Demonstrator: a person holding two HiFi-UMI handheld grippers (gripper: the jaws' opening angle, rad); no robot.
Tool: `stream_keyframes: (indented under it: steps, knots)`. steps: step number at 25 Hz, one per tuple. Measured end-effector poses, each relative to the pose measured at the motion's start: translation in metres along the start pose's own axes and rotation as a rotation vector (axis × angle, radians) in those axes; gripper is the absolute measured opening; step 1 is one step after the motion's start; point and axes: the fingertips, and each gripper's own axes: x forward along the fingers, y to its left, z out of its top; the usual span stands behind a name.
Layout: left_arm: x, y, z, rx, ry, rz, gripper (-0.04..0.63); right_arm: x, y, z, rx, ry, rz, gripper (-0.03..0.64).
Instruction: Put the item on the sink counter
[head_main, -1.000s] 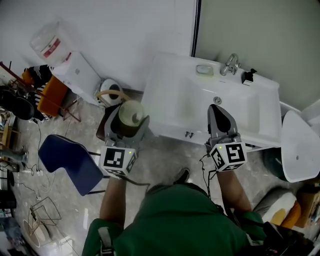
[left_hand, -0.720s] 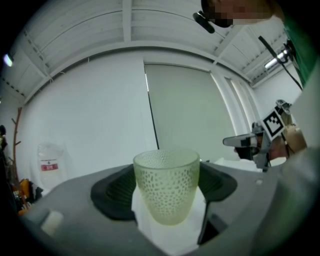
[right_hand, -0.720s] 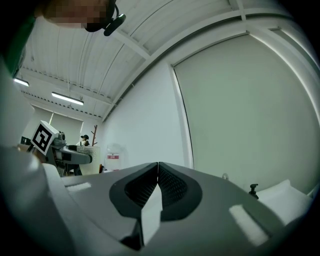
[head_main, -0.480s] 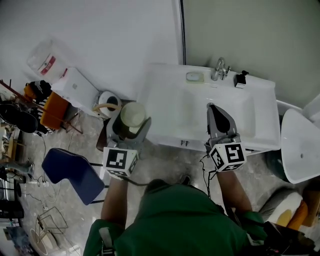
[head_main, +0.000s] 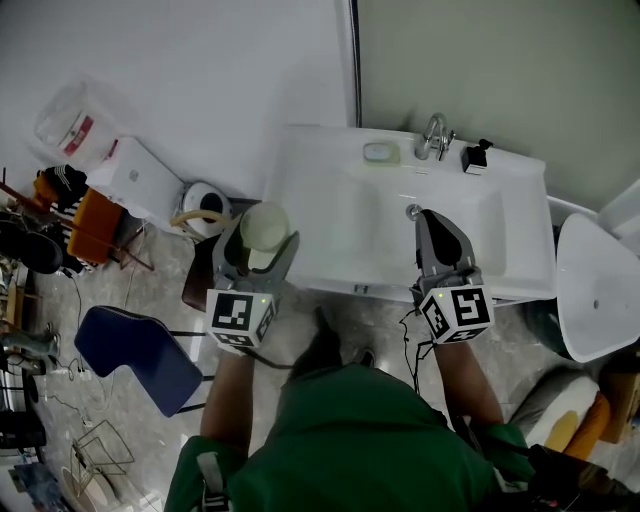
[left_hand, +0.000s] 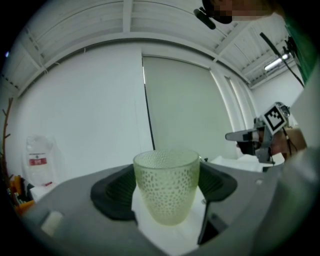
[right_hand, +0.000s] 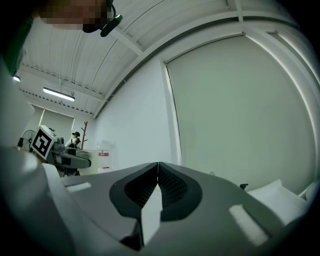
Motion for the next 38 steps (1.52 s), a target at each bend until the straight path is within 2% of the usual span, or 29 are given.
stream_keyframes:
  steps: [9,16,21,29,38]
  knots:
    - [0.063,0.056,-0.027,-0.057,0.0,-0.06,0.375,0.067,-0.012,-0.007,-0.04,0.045,-0.076,0.002]
    - [0.114,0.116,-0.065,-0.065,0.034,-0.079,0.374,0.139,-0.013,-0.027,-0.061,0.089,-0.101,0.002]
    - [0.145,0.144,-0.094,-0.103,0.05,-0.112,0.375,0.171,-0.013,-0.041,-0.076,0.133,-0.13,0.002]
    - [0.187,0.157,-0.128,-0.099,0.052,-0.215,0.374,0.197,-0.02,-0.051,-0.078,0.174,-0.197,0.002]
    - [0.231,0.158,-0.173,-0.064,0.107,-0.256,0.376,0.211,-0.033,-0.075,-0.062,0.217,-0.225,0.002]
